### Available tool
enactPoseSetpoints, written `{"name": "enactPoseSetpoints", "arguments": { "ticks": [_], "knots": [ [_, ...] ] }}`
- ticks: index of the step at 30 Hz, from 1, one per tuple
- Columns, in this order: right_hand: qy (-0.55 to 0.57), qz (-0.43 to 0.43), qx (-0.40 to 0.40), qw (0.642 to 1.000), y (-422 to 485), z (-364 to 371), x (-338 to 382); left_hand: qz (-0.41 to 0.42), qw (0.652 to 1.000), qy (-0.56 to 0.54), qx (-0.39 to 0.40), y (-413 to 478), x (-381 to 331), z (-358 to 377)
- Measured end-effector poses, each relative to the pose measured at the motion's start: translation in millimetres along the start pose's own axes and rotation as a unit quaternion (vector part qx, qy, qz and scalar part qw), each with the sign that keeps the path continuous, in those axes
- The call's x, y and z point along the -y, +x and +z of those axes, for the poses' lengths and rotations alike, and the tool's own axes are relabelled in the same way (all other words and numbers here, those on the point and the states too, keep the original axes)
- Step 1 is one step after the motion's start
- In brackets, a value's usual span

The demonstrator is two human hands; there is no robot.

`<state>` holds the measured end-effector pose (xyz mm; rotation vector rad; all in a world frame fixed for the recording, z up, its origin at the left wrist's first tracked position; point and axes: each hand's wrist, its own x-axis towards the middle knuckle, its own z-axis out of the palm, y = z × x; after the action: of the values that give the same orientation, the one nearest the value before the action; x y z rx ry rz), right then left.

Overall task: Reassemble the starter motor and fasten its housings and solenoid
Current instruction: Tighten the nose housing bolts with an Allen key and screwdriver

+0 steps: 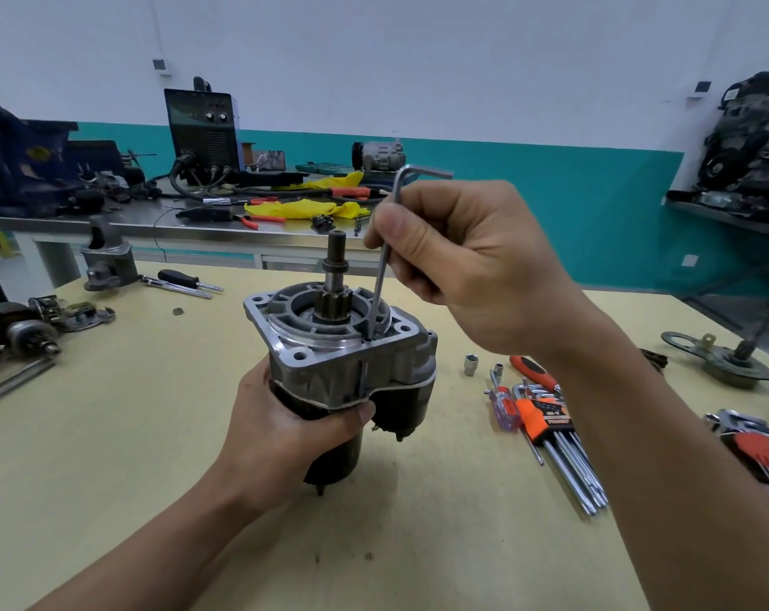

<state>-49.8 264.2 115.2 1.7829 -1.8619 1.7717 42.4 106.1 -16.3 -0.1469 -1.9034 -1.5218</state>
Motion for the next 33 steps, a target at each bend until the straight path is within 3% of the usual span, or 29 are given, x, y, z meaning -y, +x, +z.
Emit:
{"name": "enactPoseSetpoints", "arguments": {
  "ticks": [13, 25, 30, 33],
  "knots": [
    [-0.022, 0.009, 0.051, 0.998, 0, -1, 0, 0.007, 1.000, 0.009, 0.006, 0, 2, -1],
    [0.042, -0.027, -0.122, 0.991, 0, 22, -9, 0.013, 1.000, -0.002, 0.004, 1, 0, 1],
    [0.052, -0.040, -0.166, 0.984, 0, 16, -3, 0.014, 1.000, -0.005, 0.003, 1, -1, 1],
    [0.050, -0.048, -0.138, 0.988, 0, 3, 3, 0.011, 1.000, -0.005, 0.000, 0, -1, 1]
  ]
}}
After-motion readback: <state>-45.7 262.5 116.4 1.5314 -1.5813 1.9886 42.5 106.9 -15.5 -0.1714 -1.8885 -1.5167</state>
